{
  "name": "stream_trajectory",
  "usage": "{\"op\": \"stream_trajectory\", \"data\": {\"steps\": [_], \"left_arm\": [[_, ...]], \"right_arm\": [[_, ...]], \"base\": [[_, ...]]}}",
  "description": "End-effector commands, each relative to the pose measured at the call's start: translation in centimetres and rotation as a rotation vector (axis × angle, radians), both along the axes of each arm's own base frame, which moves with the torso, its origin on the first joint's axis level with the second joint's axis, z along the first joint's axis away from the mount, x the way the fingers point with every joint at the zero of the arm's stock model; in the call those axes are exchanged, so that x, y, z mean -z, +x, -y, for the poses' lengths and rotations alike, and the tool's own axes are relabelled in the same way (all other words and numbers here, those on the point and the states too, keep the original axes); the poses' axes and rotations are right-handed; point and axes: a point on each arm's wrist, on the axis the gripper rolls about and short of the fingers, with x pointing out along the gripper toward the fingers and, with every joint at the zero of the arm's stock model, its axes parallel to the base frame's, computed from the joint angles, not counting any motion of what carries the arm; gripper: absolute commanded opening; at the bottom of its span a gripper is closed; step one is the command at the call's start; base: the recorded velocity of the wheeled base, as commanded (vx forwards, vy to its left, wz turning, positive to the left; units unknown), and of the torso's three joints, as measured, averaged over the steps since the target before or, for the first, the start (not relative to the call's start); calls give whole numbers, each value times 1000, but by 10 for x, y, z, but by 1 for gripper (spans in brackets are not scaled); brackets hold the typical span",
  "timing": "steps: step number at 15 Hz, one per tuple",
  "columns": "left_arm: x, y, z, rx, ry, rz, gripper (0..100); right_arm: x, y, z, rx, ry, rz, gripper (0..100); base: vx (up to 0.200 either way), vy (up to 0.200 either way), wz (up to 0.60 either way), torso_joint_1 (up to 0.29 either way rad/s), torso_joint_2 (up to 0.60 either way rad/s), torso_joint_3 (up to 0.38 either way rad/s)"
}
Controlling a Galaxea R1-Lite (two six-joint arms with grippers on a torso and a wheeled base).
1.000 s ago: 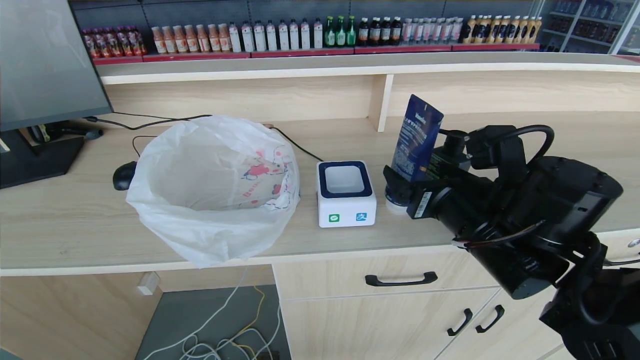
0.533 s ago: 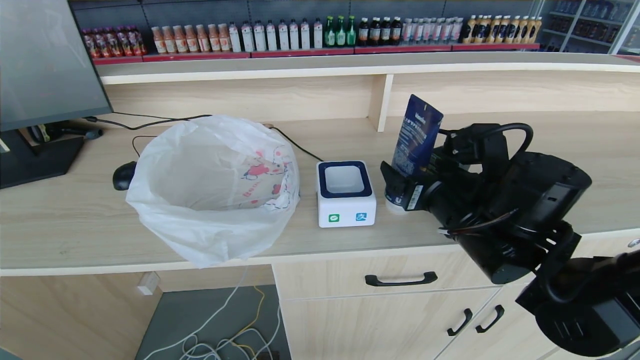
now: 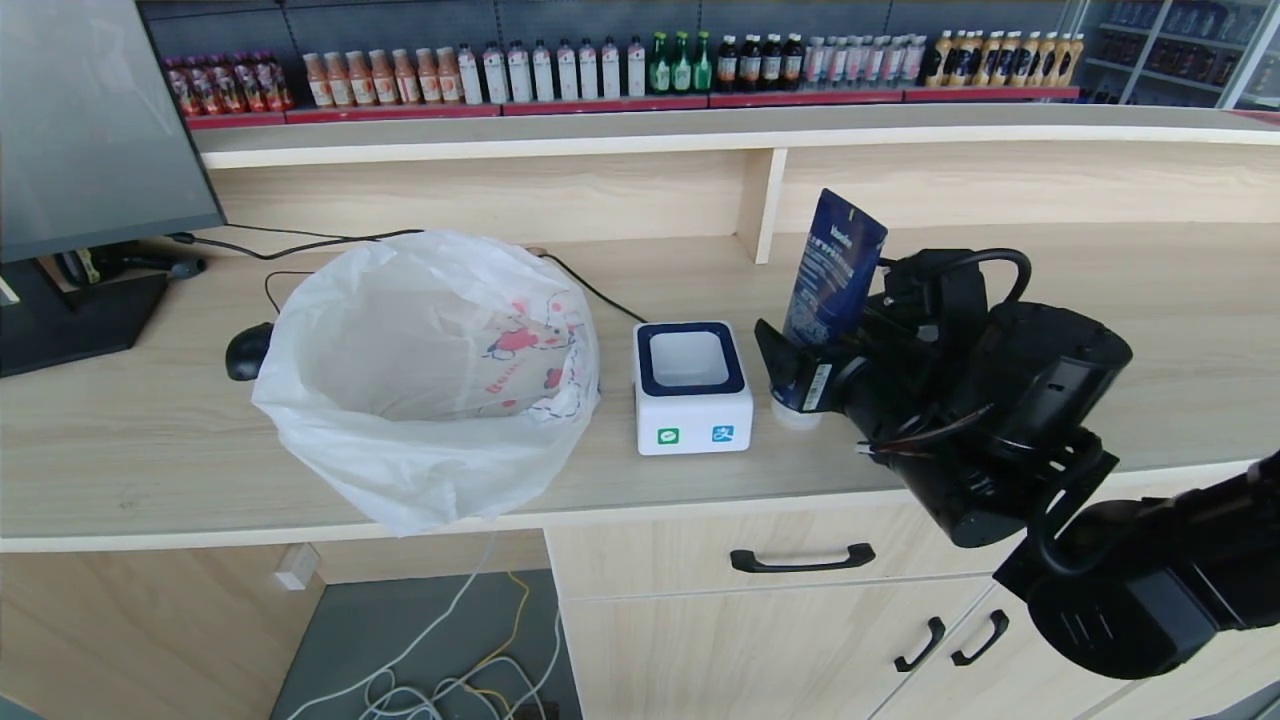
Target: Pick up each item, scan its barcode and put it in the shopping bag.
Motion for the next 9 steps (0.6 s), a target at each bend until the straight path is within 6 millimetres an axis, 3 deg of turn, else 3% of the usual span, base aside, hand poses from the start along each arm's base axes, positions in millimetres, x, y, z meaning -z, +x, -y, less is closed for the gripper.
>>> {"op": "stream_trajectory", "data": {"steps": [1, 9], "left_arm": [[0, 0, 0, 0, -1, 0, 100], [0, 0, 0, 0, -1, -1, 100]], "right_arm": [[0, 6, 0, 1, 1, 7, 100], [3, 14, 0, 12, -19, 5, 100]], "base": [[0, 0, 0, 0, 0, 0], [0, 0, 0, 0, 0, 0]]}}
